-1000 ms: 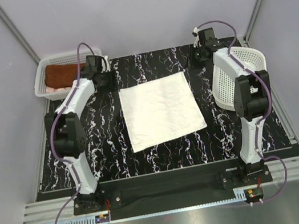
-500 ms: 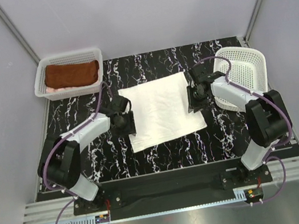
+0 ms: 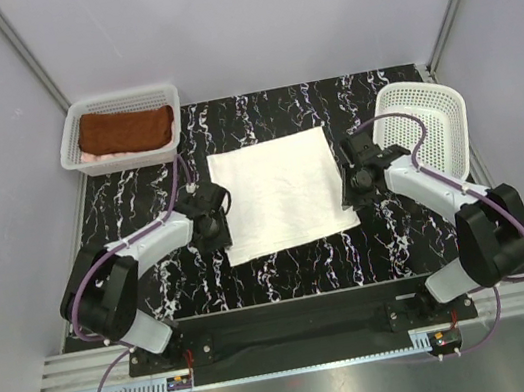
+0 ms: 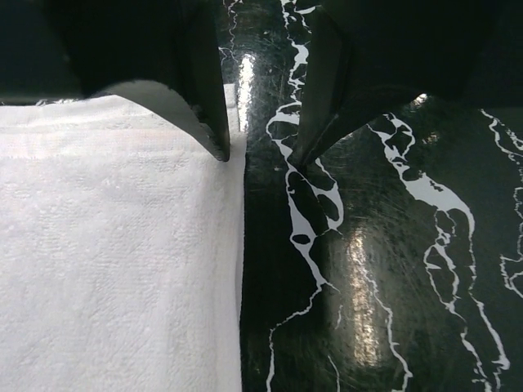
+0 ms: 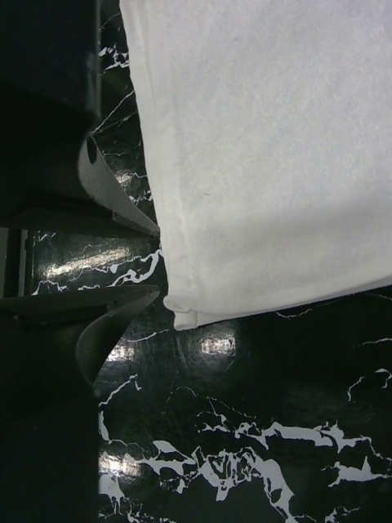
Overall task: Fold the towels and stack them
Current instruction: Fold the towel
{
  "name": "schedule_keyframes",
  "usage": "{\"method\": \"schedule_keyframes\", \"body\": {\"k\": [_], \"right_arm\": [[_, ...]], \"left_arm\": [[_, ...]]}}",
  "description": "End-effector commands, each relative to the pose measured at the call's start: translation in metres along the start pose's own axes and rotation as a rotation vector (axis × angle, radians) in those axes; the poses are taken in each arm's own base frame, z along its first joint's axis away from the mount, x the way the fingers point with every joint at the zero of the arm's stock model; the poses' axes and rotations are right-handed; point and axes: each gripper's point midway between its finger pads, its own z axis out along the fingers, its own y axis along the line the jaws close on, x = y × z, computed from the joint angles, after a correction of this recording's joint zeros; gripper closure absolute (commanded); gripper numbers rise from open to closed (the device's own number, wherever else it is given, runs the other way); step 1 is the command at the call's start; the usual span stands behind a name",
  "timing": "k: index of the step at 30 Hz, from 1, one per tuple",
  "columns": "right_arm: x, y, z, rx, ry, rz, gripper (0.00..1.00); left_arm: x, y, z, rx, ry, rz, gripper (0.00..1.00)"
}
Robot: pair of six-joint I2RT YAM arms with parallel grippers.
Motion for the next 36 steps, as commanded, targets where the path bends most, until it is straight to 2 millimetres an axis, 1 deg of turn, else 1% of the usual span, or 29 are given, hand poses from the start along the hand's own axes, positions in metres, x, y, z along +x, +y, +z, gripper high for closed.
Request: {"method": "schedule_keyframes", "body": {"k": [1, 3, 5, 7, 9, 10, 12, 13, 14, 15, 17, 18, 19, 20, 21, 22, 23, 24, 29, 30, 31, 32, 36], "right_arm": [[-0.015, -0.006, 0.004, 0.052, -0.084, 0.057, 0.64], [-0.015, -0.014, 0.012, 0.103, -0.09, 0.064, 0.64], [-0.014, -0.013, 0.018, 0.103, -0.083, 0.073, 0.64], [-0.009, -0.009, 0.024, 0.082, -0.061, 0.086, 0.66], [-0.001, -0.009, 0.028, 0.079, -0.043, 0.105, 0.68], [0.007, -0.013, 0.03, 0.092, -0.029, 0.109, 0.69], [0.012, -0.016, 0.032, 0.097, -0.03, 0.127, 0.7], [0.012, -0.016, 0.033, 0.091, -0.038, 0.135, 0.71], [0.019, -0.019, 0.036, 0.096, -0.028, 0.138, 0.72], [0.021, -0.02, 0.037, 0.094, -0.024, 0.139, 0.72], [0.024, -0.022, 0.041, 0.101, -0.021, 0.136, 0.73], [0.024, -0.023, 0.042, 0.105, -0.023, 0.135, 0.73], [0.025, -0.024, 0.043, 0.106, -0.025, 0.134, 0.73], [0.025, -0.025, 0.043, 0.108, -0.027, 0.135, 0.73], [0.025, -0.026, 0.043, 0.113, -0.031, 0.135, 0.73], [0.025, -0.026, 0.042, 0.11, -0.034, 0.137, 0.73], [0.025, -0.026, 0.041, 0.109, -0.033, 0.136, 0.73], [0.023, -0.026, 0.039, 0.107, -0.041, 0.136, 0.73], [0.017, -0.023, 0.026, 0.1, -0.054, 0.125, 0.73], [0.015, -0.024, 0.024, 0.106, -0.063, 0.128, 0.73], [0.013, -0.024, 0.021, 0.106, -0.068, 0.124, 0.72], [0.012, -0.024, 0.019, 0.108, -0.075, 0.123, 0.72], [0.01, -0.031, 0.021, 0.147, -0.08, 0.11, 0.68]], "left_arm": [[-0.024, 0.002, -0.009, -0.035, -0.085, -0.007, 0.57], [-0.022, 0.0, -0.008, -0.029, -0.08, -0.007, 0.57], [-0.02, 0.003, -0.007, -0.04, -0.075, -0.002, 0.57], [-0.022, 0.008, -0.006, -0.068, -0.076, 0.0, 0.57], [-0.024, 0.017, -0.007, -0.102, -0.076, -0.002, 0.57], [-0.025, 0.018, -0.01, -0.102, -0.086, -0.005, 0.57], [-0.03, 0.022, -0.015, -0.101, -0.097, -0.017, 0.57], [-0.034, 0.021, -0.019, -0.093, -0.109, -0.021, 0.56], [-0.039, 0.02, -0.027, -0.081, -0.131, -0.026, 0.55], [-0.043, 0.019, -0.031, -0.073, -0.143, -0.029, 0.54], [-0.054, 0.008, -0.046, -0.011, -0.194, -0.041, 0.5], [-0.051, -0.003, -0.049, 0.058, -0.182, -0.049, 0.49], [-0.044, -0.007, -0.048, 0.097, -0.173, -0.056, 0.48], [-0.047, -0.017, -0.049, 0.153, -0.193, -0.073, 0.47], [-0.043, -0.025, -0.053, 0.209, -0.187, -0.106, 0.47], [-0.033, -0.023, -0.046, 0.214, -0.168, -0.125, 0.47], [-0.036, -0.027, -0.044, 0.239, -0.182, -0.153, 0.47], [-0.031, -0.028, -0.04, 0.244, -0.167, -0.16, 0.47], [-0.021, -0.02, -0.023, 0.183, -0.12, -0.192, 0.47], [-0.02, -0.02, -0.021, 0.181, -0.12, -0.201, 0.48], [-0.016, -0.018, -0.017, 0.179, -0.112, -0.209, 0.48], [-0.018, -0.021, -0.016, 0.193, -0.121, -0.229, 0.48], [-0.014, -0.02, -0.007, 0.193, -0.121, -0.246, 0.5]]}}
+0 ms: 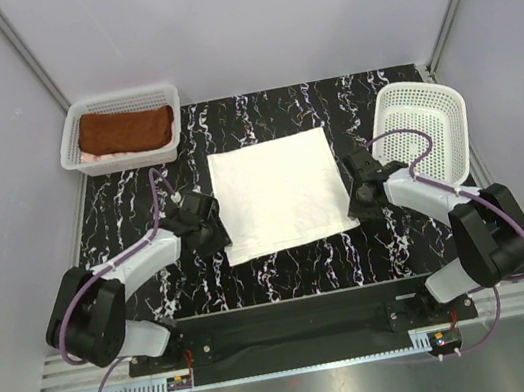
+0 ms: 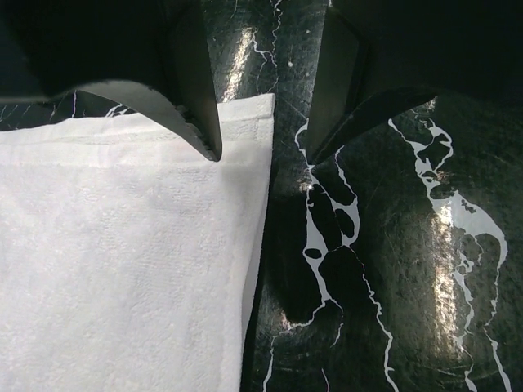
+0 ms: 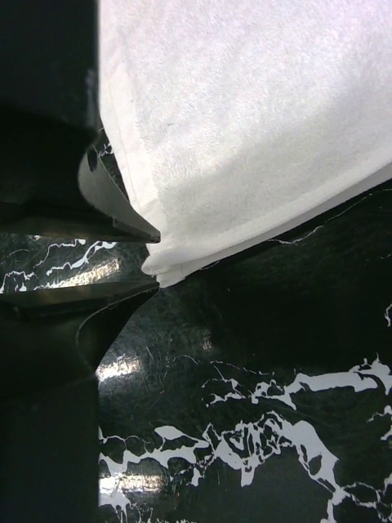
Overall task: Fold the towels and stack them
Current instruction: Fold the towel
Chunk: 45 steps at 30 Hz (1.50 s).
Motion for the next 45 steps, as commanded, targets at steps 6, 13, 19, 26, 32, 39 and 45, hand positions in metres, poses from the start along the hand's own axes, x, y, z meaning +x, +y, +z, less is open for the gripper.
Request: {"method": "schedule_keyframes", "body": {"k": [6, 13, 19, 26, 32, 39, 45], "right_arm": [[-0.009, -0.001, 0.003, 0.025, -0.043, -0.019, 0.66], [-0.007, 0.001, 0.011, 0.018, -0.037, -0.027, 0.75], [-0.01, 0.001, 0.01, 0.021, -0.051, -0.024, 0.82], [-0.011, 0.001, 0.009, 0.023, -0.052, -0.024, 0.87], [-0.012, 0.003, 0.01, 0.013, -0.058, -0.025, 1.0], [-0.012, 0.004, 0.012, 0.007, -0.061, -0.023, 1.0], [-0.015, 0.008, 0.011, -0.007, -0.061, -0.032, 1.0]], "left_arm": [[-0.005, -0.008, 0.013, 0.032, -0.025, -0.032, 0.61], [-0.016, -0.011, 0.006, 0.017, -0.047, -0.008, 0.9], [-0.021, -0.018, -0.003, 0.03, -0.048, 0.008, 1.0], [-0.025, -0.024, -0.02, 0.019, -0.047, 0.008, 1.0], [-0.034, -0.041, -0.051, 0.05, -0.084, 0.012, 1.0], [0.021, -0.016, -0.027, 0.045, -0.013, -0.045, 1.0], [0.04, -0.005, -0.004, 0.041, 0.019, -0.049, 1.0]]}}
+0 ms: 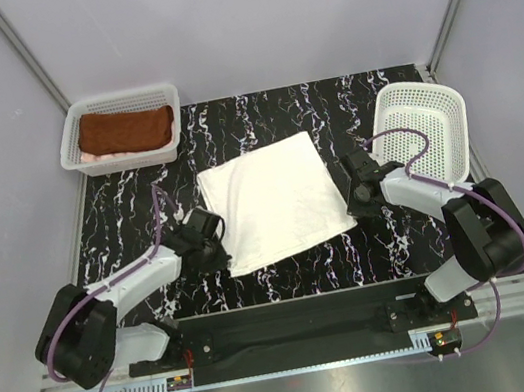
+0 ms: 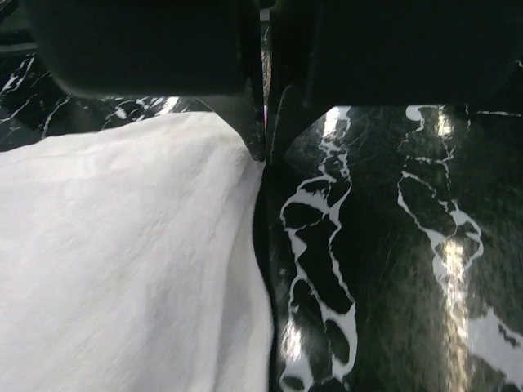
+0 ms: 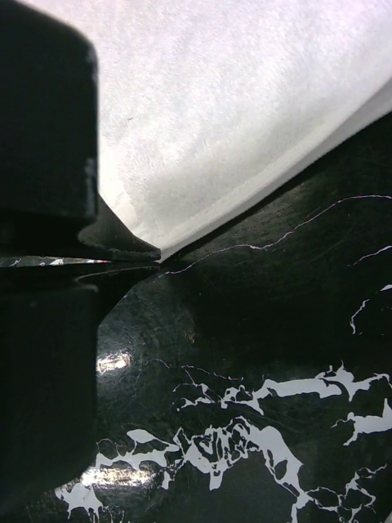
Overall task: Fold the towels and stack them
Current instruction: Fold the towel
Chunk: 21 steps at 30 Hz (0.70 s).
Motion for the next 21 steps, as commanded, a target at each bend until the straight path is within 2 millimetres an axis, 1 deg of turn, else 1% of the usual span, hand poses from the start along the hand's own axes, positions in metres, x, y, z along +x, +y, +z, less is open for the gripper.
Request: {"method": "schedule_keyframes", "body": {"k": [1, 5, 6, 9, 12, 14, 15, 18, 21], "right_arm": [[-0.011, 0.009, -0.002, -0.024, -0.038, -0.012, 1.0], [-0.018, 0.013, -0.012, -0.039, -0.053, -0.019, 1.0], [-0.021, 0.015, -0.016, -0.046, -0.063, -0.019, 1.0], [-0.024, 0.016, -0.02, -0.051, -0.067, -0.025, 1.0], [-0.022, 0.019, -0.021, -0.066, -0.059, -0.029, 1.0], [-0.02, 0.019, -0.02, -0.067, -0.051, -0.028, 0.87], [-0.019, 0.019, -0.018, -0.066, -0.044, -0.029, 0.78], [-0.013, 0.017, -0.015, -0.058, -0.023, -0.021, 0.71], [-0.004, 0.016, -0.011, -0.056, 0.007, 0.003, 0.69]], "left_arm": [[-0.011, -0.017, 0.004, 0.059, -0.046, -0.019, 1.0], [-0.023, -0.019, -0.003, 0.038, -0.08, 0.004, 1.0], [-0.027, -0.023, -0.006, 0.043, -0.09, 0.007, 1.0], [-0.031, -0.027, -0.009, 0.049, -0.095, 0.013, 1.0], [-0.029, -0.03, -0.01, 0.065, -0.083, 0.012, 1.0], [-0.028, -0.03, -0.01, 0.068, -0.08, 0.014, 1.0], [-0.028, -0.03, -0.01, 0.068, -0.08, 0.014, 1.0], [-0.029, -0.03, -0.011, 0.068, -0.08, 0.014, 1.0], [-0.03, -0.031, -0.013, 0.073, -0.084, 0.018, 1.0]]}}
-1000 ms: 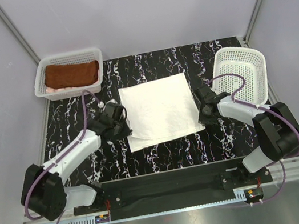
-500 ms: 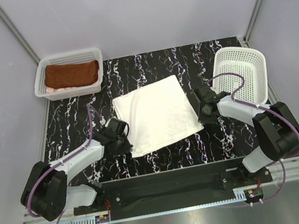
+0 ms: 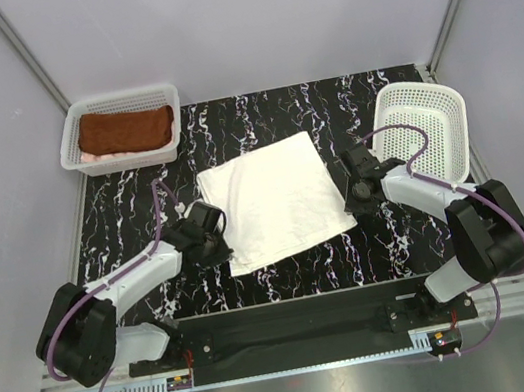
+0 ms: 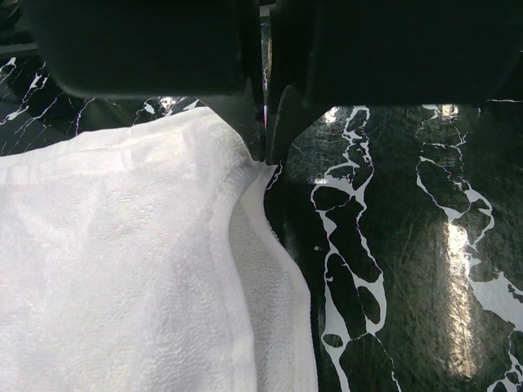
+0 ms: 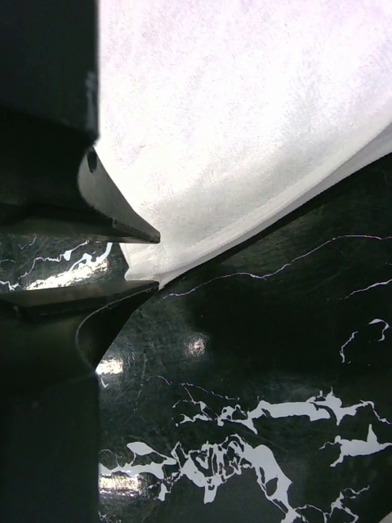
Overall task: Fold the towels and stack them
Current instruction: Fold the towel
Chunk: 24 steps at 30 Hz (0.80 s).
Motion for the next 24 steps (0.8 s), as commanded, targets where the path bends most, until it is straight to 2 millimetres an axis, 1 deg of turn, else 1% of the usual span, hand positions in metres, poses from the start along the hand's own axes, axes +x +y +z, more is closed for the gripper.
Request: {"method": "schedule_keyframes", "body": {"k": [1, 8, 13, 16, 18, 19, 20, 22, 23, 24], "right_arm": [[0.005, 0.006, -0.003, -0.022, 0.02, 0.025, 0.68], [0.014, -0.004, 0.006, 0.033, 0.046, 0.034, 0.67], [0.014, -0.004, 0.007, 0.037, 0.046, 0.044, 0.67], [0.015, -0.004, 0.01, 0.044, 0.055, 0.05, 0.67], [0.018, -0.004, 0.014, 0.044, 0.068, 0.055, 0.69], [0.019, -0.003, 0.014, 0.041, 0.07, 0.062, 0.69], [0.02, -0.002, 0.016, 0.033, 0.071, 0.066, 0.72], [0.022, 0.003, 0.016, 0.01, 0.081, 0.089, 0.83], [0.022, 0.005, 0.016, -0.004, 0.081, 0.099, 0.88], [0.022, 0.009, 0.016, -0.018, 0.08, 0.124, 0.92]], "left_arm": [[-0.014, -0.015, -0.007, 0.04, -0.042, 0.013, 1.0], [-0.014, -0.016, -0.006, 0.04, -0.04, 0.013, 1.0], [-0.012, -0.015, -0.003, 0.04, -0.036, 0.011, 1.0], [-0.008, -0.012, 0.003, 0.033, -0.027, 0.003, 1.0], [-0.001, -0.004, 0.013, 0.011, -0.008, 0.0, 1.0], [-0.001, -0.004, 0.015, 0.008, -0.006, 0.003, 1.0], [-0.001, -0.001, 0.019, -0.006, -0.007, 0.006, 1.0], [0.0, 0.005, 0.026, -0.042, 0.003, 0.019, 1.0], [-0.005, 0.005, 0.028, -0.055, -0.011, 0.025, 1.0], [-0.007, 0.011, 0.033, -0.078, -0.004, 0.02, 1.0]]}}
